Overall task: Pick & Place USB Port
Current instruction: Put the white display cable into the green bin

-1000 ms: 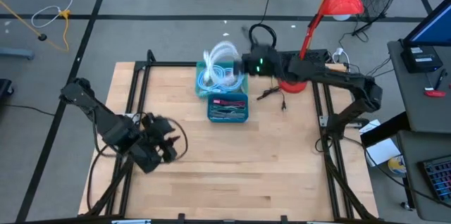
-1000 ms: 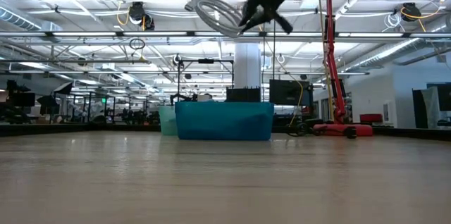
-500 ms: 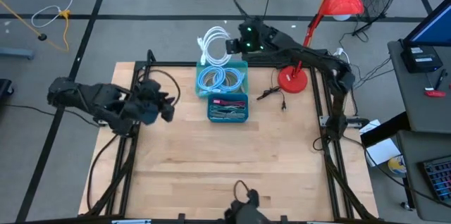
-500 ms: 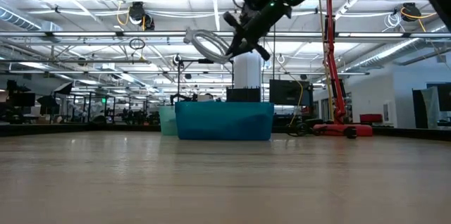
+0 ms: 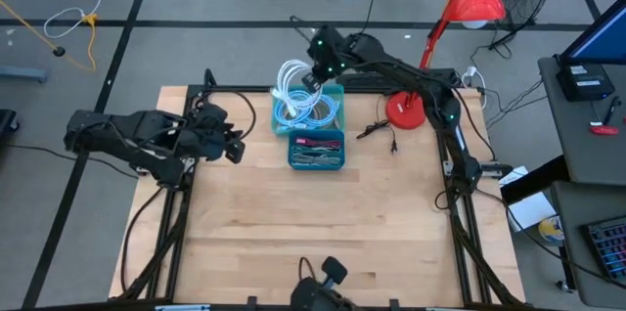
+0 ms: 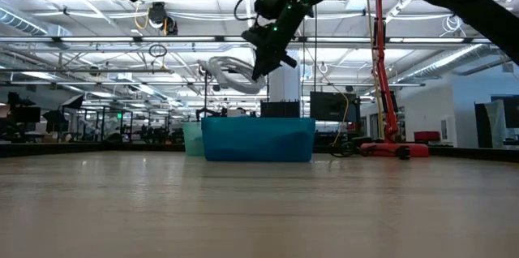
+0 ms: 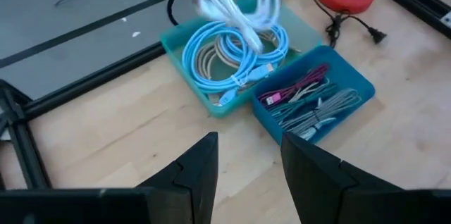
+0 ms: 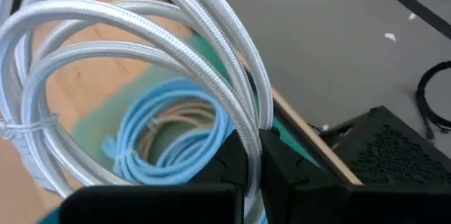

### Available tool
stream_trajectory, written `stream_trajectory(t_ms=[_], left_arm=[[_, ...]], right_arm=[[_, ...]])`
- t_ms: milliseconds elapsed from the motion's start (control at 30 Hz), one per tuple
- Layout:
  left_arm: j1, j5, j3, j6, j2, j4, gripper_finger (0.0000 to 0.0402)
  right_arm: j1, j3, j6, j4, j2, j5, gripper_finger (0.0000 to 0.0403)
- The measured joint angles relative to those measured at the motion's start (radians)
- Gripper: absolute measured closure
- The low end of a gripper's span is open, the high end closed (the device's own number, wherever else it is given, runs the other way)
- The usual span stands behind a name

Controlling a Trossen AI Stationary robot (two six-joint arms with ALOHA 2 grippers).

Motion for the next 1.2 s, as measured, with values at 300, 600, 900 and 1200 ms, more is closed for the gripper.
stream_trajectory(t_ms=[300, 600, 900, 1200], left_arm=[[0.23, 0.01, -0.016, -0.077, 0.0, -0.012, 0.0243], [0.761, 0.753, -0.195, 0.305, 0.013, 0.526, 0.0243], [0.949, 1.385, -0.341, 0.225, 0.191, 1.159, 0.0243], [0.898, 1.484, -0.342, 0.043, 0.317, 1.493, 0.0242]], right_arm=[[0.079, 0.0, -0.097, -0.158, 0.017, 0.085, 0.0395], [0.176, -0.001, -0.101, -0.265, -0.107, 0.169, 0.0395], [0.199, -0.001, -0.017, -0.305, -0.201, 0.185, 0.0395], [0.199, -0.014, 0.006, -0.346, -0.201, 0.21, 0.0395]])
